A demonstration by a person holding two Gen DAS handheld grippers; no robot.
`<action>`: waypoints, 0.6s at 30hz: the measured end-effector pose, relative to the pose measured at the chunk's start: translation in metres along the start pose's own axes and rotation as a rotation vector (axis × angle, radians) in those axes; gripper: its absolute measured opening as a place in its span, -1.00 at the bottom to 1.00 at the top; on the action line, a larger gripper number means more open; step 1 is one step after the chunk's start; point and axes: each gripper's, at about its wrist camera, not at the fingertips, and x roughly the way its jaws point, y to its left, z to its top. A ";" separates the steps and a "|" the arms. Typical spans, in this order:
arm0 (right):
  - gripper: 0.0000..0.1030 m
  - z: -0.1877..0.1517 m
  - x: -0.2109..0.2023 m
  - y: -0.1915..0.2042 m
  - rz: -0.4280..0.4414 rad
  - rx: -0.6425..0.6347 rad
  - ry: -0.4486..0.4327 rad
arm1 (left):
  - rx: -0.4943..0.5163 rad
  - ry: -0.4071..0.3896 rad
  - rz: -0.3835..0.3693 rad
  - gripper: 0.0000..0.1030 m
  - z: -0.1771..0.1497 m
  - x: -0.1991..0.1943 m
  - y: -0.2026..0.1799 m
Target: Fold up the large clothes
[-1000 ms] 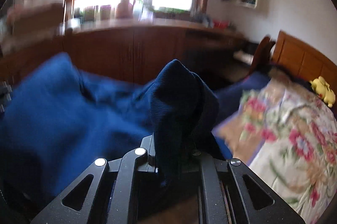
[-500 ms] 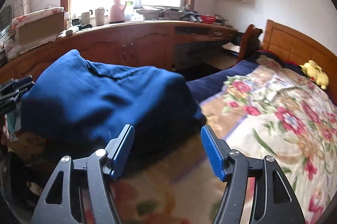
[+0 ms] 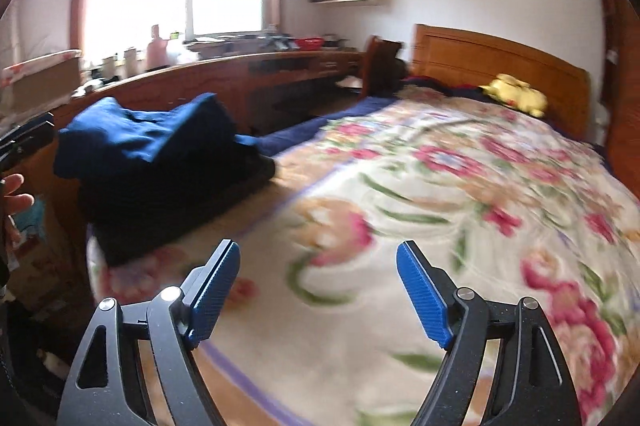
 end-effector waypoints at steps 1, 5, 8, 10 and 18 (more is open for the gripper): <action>0.59 -0.007 -0.007 -0.006 -0.018 0.009 -0.002 | -0.001 0.003 -0.033 1.00 -0.001 0.007 -0.014; 0.59 -0.023 -0.024 -0.022 -0.087 0.045 0.002 | -0.005 0.036 -0.113 1.00 -0.005 0.032 -0.064; 0.59 -0.030 -0.035 -0.031 -0.144 0.065 -0.007 | 0.017 0.058 -0.139 0.99 -0.011 0.051 -0.101; 0.59 -0.036 -0.042 -0.037 -0.164 0.088 -0.008 | 0.025 0.080 -0.168 1.00 -0.017 0.063 -0.127; 0.59 -0.052 -0.059 -0.053 -0.250 0.145 -0.010 | 0.043 0.126 -0.255 1.00 -0.028 0.097 -0.206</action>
